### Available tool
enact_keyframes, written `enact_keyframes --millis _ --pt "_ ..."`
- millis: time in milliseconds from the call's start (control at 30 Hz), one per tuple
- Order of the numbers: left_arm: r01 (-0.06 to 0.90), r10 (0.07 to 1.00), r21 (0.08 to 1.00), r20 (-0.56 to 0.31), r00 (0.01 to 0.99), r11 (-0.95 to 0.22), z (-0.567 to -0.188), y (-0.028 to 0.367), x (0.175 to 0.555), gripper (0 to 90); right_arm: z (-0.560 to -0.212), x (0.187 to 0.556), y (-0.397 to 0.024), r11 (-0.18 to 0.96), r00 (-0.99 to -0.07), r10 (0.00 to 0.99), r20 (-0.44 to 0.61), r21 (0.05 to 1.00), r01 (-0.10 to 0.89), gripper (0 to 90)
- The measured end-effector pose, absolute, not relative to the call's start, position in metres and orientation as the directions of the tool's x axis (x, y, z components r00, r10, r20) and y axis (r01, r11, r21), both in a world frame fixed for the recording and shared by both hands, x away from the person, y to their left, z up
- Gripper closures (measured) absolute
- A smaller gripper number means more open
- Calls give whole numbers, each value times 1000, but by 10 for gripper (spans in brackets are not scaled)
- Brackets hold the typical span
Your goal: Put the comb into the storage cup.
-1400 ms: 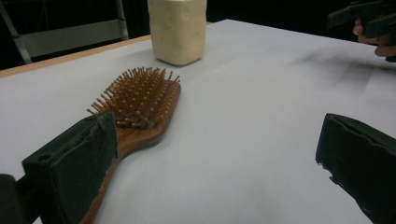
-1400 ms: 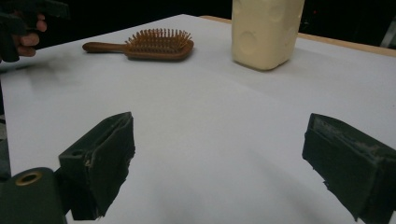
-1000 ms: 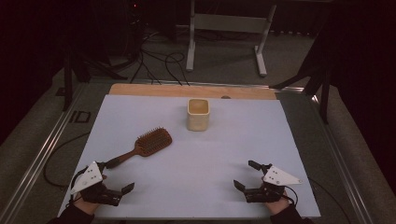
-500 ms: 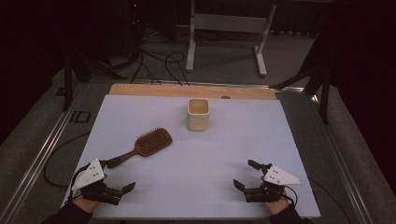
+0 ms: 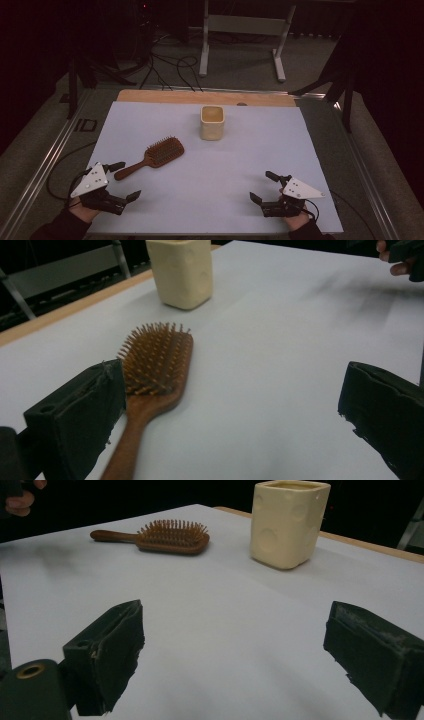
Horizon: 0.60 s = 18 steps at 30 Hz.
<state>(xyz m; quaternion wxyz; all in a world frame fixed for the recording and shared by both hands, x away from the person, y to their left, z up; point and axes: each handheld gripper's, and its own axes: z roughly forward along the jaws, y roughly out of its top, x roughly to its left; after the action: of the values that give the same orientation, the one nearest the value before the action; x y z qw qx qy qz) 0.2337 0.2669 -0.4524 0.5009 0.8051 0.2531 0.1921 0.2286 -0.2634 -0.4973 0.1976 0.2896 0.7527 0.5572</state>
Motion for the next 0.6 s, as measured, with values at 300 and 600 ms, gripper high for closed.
enact_keyframes --millis 300,600 --pt "234 607 887 63 792 -397 -439 271 244 0 -496 228 -263 205 -755 655 32 954 217 89" --pt "274 607 861 49 793 -429 -427 271 258 0 -496 228 -264 194 -755 654 37 957 215 89"
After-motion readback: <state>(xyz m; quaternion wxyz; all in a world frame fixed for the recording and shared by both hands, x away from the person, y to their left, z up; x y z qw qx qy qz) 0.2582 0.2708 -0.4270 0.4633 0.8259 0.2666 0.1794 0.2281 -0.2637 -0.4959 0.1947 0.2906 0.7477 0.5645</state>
